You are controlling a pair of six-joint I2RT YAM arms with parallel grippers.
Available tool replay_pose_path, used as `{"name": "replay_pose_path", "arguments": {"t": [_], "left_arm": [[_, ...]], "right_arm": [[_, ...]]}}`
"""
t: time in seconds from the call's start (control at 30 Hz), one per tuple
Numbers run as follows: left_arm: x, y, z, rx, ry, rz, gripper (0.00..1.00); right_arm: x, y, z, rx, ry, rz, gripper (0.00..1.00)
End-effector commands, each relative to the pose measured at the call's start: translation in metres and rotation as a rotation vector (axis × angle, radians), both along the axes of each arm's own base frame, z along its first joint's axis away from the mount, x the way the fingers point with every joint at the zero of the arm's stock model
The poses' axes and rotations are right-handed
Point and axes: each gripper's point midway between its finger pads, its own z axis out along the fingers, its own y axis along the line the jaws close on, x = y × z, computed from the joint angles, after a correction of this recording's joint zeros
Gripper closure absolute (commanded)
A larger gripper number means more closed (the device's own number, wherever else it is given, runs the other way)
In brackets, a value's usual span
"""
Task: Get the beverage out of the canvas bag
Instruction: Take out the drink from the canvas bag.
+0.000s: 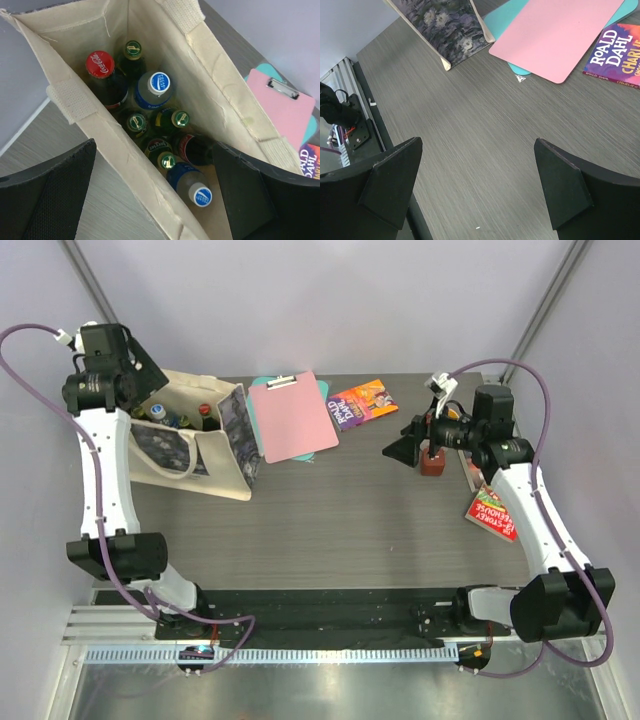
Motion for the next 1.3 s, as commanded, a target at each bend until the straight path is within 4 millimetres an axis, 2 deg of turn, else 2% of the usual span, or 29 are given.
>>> {"name": "replay_pose_path", "arguments": {"t": [0.0, 0.23, 0.4, 0.57, 0.7, 0.83, 1.0, 1.27], "left_arm": [[0.013, 0.017, 0.009, 0.024, -0.051, 0.077, 0.02], [0.037, 0.025, -0.018, 0.012, -0.011, 0.107, 0.05], [0.032, 0.038, -0.033, 0.036, 0.031, 0.167, 0.05], [0.021, 0.059, -0.048, 0.03, 0.043, 0.243, 0.04], [0.023, 0.07, -0.059, 0.023, 0.048, 0.266, 0.05], [0.025, 0.082, -0.06, 0.019, 0.043, 0.293, 0.07], [0.03, 0.092, -0.052, 0.028, 0.009, 0.311, 0.1], [0.043, 0.102, -0.064, 0.052, 0.057, 0.295, 0.17]], "right_arm": [[0.006, 0.003, 0.005, 0.009, -0.052, 0.011, 0.0], [0.007, 0.003, -0.002, 0.009, -0.034, 0.006, 0.0], [0.009, 0.002, -0.006, 0.002, -0.029, 0.002, 0.0], [0.01, 0.002, -0.01, 0.001, -0.019, 0.0, 0.0], [0.013, 0.002, -0.011, -0.002, -0.018, 0.002, 0.0], [0.016, 0.002, -0.012, -0.005, -0.017, 0.002, 0.0], [0.017, 0.003, -0.014, -0.005, -0.01, 0.003, 0.0], [0.017, 0.002, -0.017, -0.01, -0.006, -0.002, 0.0]]}}
